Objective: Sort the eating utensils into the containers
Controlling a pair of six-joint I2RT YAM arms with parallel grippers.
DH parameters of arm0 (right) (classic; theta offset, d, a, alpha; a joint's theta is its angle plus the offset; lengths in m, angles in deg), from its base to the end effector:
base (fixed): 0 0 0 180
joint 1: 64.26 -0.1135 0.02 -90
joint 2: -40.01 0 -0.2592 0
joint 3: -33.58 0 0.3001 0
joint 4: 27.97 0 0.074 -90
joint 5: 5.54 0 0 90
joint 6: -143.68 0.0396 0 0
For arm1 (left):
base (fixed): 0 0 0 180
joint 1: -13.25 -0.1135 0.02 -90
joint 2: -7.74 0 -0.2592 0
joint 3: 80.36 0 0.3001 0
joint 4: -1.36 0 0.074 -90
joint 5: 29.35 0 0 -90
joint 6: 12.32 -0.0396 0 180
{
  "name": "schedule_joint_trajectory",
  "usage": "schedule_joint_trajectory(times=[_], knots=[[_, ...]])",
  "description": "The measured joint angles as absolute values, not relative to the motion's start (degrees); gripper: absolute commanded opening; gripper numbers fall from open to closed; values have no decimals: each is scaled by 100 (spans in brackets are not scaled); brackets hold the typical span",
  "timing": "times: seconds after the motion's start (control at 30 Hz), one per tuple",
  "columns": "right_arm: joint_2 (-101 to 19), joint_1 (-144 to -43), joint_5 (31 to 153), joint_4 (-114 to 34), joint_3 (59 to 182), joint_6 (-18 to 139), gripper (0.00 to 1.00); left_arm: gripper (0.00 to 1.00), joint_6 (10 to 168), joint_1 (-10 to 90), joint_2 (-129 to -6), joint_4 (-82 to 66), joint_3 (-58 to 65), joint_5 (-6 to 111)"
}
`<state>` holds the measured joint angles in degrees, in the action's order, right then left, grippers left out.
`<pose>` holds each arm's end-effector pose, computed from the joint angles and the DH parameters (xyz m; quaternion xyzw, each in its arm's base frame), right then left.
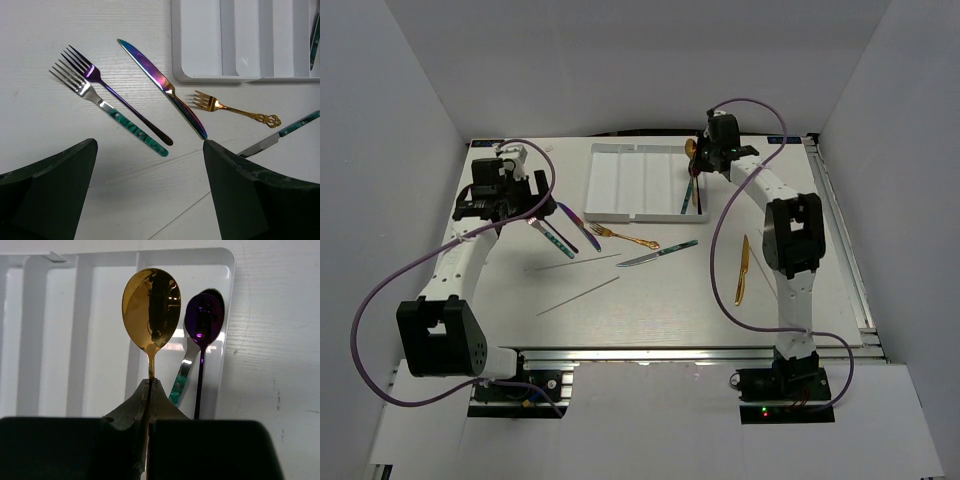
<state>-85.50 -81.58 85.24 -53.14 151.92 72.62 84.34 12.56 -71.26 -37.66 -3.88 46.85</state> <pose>0.5385 0.1685 0.2263 0.0091 0.8760 0.1557 0.4564 0.3546 -0.0052 0.2802 -0.0088 0.9066 -0.1306 0.4012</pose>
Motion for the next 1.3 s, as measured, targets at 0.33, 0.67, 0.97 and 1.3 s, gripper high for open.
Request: schedule_joint_trajectory(times=[0.33,0.67,0.97,1.3], knots=[[-9282,-8187,7912,-5320,15474,7691,9,98,8366,1256,-7141,-3851,-222,4963],[-9125,-8185,8026,-5246,15295,7529,45,98,8276,1256,-7305,-3831,-222,4949],[-6871,-8211,10242,-5788,13601,4670,75,98,8211,1256,-7530,-3525,-222,4735],[-7319,-8978,10867,-7628,13684,913,88,98,8244,1256,-7530,-3403,-222,4427]])
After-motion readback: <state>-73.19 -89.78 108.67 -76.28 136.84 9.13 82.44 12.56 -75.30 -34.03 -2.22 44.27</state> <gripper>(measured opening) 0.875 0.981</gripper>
